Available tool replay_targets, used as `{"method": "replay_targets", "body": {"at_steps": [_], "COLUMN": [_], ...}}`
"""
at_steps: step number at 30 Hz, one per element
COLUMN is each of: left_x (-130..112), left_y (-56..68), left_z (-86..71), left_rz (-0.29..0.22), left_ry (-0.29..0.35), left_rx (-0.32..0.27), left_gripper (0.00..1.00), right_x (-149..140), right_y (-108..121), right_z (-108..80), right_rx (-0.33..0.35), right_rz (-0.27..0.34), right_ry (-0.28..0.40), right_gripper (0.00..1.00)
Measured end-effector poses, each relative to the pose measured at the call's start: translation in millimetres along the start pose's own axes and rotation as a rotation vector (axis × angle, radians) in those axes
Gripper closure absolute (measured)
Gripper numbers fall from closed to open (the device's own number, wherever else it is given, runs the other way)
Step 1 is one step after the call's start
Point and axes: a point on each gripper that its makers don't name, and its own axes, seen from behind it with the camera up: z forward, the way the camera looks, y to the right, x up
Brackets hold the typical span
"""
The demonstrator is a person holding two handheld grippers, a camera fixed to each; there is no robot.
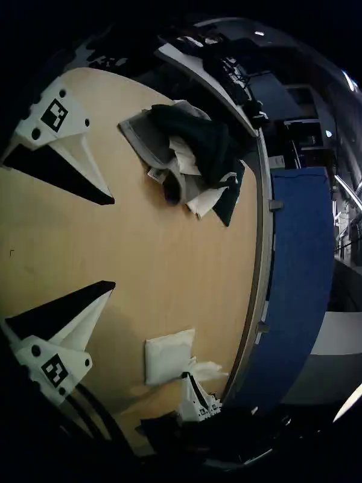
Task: Fold towel
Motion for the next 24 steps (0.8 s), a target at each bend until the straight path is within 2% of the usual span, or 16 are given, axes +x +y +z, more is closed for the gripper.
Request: {"method": "replay_targets", "body": {"at_steps": [5, 9, 24], "left_x": [-4, -9, -7], "left_y": [-2.5, -4.2, -4.3], "left_z": [-0.9, -1.1, 3.5], "left_rz": [-0.015, -0.023, -0.018], "left_ry": [-0.001, -0.005, -0.008], "left_rx": [0.003, 0.006, -0.001], "left_gripper": [0.07, 0.07, 0.07], "right_x": [-12, -23, -22], "right_y": [-30, -40, -37], "right_z": [32.6, 46.2, 38.9], "right_rx": [0.063, 0.084, 0.087], "right_rz": [0.005, 0.023, 0.049], "right_ry": [-0.039, -0.063, -0.051], "right_gripper": [0.96, 0.96, 0.95]}}
